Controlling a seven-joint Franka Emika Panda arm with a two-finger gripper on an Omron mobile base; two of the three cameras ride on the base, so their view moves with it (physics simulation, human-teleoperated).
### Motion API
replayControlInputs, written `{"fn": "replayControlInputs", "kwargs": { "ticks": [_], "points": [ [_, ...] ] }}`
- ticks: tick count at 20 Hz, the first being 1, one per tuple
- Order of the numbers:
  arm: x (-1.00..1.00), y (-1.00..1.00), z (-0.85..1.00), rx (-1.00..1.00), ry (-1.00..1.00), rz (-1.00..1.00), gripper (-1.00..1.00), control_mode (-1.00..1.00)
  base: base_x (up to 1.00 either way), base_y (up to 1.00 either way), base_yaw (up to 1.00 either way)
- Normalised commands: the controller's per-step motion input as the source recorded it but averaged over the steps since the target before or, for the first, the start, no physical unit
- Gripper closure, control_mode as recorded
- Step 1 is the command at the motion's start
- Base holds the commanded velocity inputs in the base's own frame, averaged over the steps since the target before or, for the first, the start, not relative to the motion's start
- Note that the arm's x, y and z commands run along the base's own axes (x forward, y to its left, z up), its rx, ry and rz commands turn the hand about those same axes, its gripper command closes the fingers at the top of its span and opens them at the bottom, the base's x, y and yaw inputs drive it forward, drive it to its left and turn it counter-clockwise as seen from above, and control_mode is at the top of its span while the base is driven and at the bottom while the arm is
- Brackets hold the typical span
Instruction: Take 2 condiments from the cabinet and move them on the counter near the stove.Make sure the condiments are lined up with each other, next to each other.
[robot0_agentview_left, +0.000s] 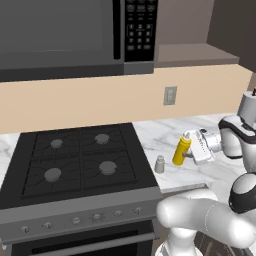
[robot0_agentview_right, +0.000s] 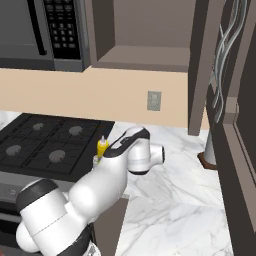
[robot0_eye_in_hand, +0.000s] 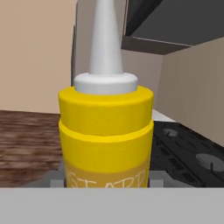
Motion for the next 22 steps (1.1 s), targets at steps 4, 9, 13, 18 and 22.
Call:
{"fn": "replayControlInputs", "kwargs": {
  "ticks": [4, 9, 13, 18, 22],
  "points": [
    [0.04, 0.0, -0.22, -0.04, 0.0, 0.0, 1.0, -1.0, 0.0, 0.0, 0.0],
    [0.0, 0.0, -0.12, -0.01, 0.0, 0.0, 1.0, -1.0, 0.0, 0.0, 0.0],
    [0.0, 0.0, -0.14, 0.0, 0.0, 0.0, 1.0, -1.0, 0.0, 0.0, 0.0],
    [0.0, 0.0, -0.17, 0.0, 0.0, 0.0, 1.0, -1.0, 0.0, 0.0, 0.0],
    [0.0, 0.0, -0.12, 0.0, 0.0, 0.0, 1.0, -1.0, 0.0, 0.0, 0.0]
  ]
}}
